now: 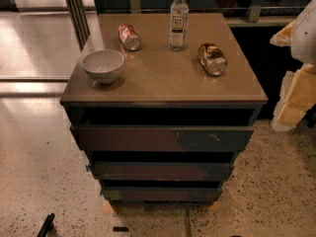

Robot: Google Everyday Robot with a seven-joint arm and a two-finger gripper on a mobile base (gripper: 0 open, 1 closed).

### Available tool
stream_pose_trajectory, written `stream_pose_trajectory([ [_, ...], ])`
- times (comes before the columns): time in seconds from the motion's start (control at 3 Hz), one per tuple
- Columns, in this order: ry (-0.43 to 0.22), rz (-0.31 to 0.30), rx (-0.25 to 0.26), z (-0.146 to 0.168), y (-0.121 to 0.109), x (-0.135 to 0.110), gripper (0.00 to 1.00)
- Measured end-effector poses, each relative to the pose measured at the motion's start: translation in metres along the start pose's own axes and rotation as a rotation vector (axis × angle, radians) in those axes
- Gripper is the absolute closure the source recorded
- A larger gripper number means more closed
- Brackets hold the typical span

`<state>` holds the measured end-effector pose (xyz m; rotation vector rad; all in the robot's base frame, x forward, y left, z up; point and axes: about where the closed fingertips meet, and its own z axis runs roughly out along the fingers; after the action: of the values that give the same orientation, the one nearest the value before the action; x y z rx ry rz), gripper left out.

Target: Open bottom drawer

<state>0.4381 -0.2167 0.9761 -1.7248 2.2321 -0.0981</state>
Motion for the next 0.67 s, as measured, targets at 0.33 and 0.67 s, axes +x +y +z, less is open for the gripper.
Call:
stream_pose_trajectory([
  [0.33,0.000,0.000,0.000,0.0000,0.0000,0.0000,0.00],
  [0.67,-0.017,0.027,0.023,0.0070,0.0039,0.0019,0.00],
])
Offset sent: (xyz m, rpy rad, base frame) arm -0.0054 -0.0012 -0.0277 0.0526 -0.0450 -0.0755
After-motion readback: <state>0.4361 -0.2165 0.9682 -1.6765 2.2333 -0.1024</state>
